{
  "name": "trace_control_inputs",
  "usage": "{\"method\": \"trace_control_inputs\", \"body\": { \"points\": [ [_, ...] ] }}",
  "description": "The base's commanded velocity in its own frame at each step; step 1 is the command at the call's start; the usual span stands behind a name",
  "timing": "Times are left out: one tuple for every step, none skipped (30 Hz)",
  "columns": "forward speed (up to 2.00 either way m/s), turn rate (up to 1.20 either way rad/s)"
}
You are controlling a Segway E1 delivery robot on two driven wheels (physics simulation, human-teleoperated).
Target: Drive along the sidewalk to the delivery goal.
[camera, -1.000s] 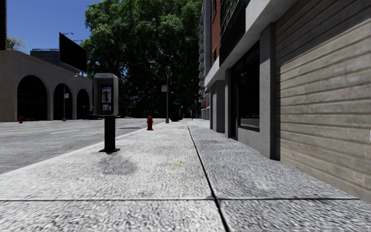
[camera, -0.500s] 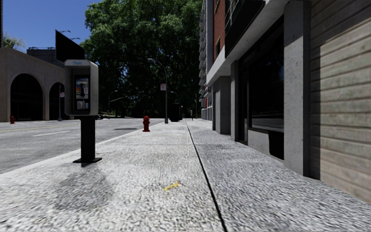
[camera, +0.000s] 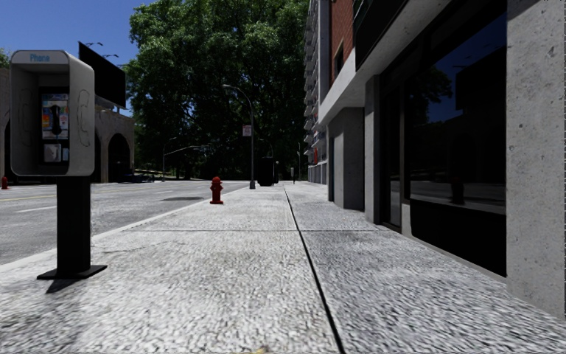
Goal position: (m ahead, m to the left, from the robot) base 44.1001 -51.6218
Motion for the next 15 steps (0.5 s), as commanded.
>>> {"method": "trace_control_inputs", "body": {
  "points": [
    [1.9,0.0],
    [1.9,0.0],
    [1.9,0.0],
    [1.9,0.0],
    [1.9,0.0],
    [1.9,0.0],
    [1.9,0.0],
    [1.9,0.0],
    [1.9,0.0],
    [1.9,0.0],
    [1.9,0.0],
    [1.9,0.0],
    [1.9,0.0],
    [1.9,0.0],
    [1.9,0.0]
  ]
}}
